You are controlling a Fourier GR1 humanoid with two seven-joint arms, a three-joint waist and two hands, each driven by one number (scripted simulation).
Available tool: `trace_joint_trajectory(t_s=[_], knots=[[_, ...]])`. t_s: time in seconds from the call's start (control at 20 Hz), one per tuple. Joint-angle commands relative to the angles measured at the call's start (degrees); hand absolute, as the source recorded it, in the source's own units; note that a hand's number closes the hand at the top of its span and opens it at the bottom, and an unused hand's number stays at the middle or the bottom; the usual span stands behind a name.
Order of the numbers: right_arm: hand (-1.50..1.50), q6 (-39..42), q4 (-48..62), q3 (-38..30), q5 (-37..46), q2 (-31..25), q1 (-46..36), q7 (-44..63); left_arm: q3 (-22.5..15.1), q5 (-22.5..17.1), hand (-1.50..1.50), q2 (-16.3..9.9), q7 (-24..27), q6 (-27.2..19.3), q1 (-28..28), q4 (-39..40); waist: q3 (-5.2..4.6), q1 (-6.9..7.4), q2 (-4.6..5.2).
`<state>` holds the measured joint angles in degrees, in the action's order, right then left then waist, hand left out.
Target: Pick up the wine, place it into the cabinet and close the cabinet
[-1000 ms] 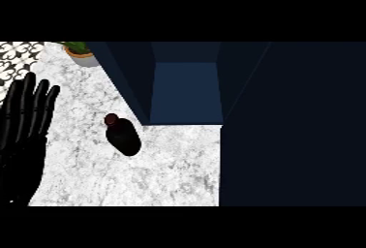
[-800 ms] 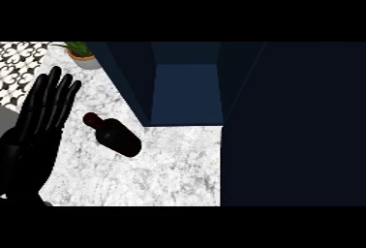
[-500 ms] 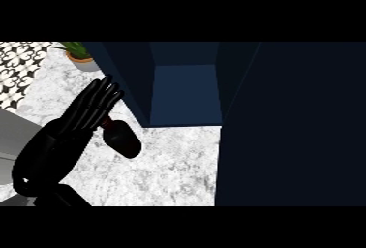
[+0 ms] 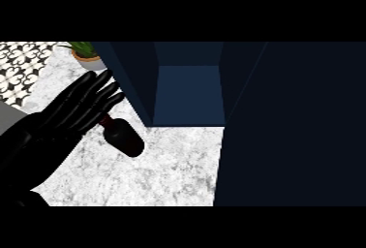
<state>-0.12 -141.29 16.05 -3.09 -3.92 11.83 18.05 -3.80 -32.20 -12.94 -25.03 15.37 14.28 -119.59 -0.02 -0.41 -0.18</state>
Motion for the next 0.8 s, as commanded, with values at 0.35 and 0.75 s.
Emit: trace_joint_trajectory(t_s=[0.35,0.75], knots=[[-1.5,-5.2,-10.4,8.9,7.0,0.6,-1.4,11.7,3.2,-4.3,-1.5,-1.8,-11.4,-6.4,4.8,-5.2,0.0,0.11,0.0],[-1.5,-9.0,-9.1,7.0,8.3,-0.1,-8.8,15.8,4.1,-2.9,-1.5,-1.8,-10.1,-3.9,2.1,-4.1,-0.03,0.11,0.09]])
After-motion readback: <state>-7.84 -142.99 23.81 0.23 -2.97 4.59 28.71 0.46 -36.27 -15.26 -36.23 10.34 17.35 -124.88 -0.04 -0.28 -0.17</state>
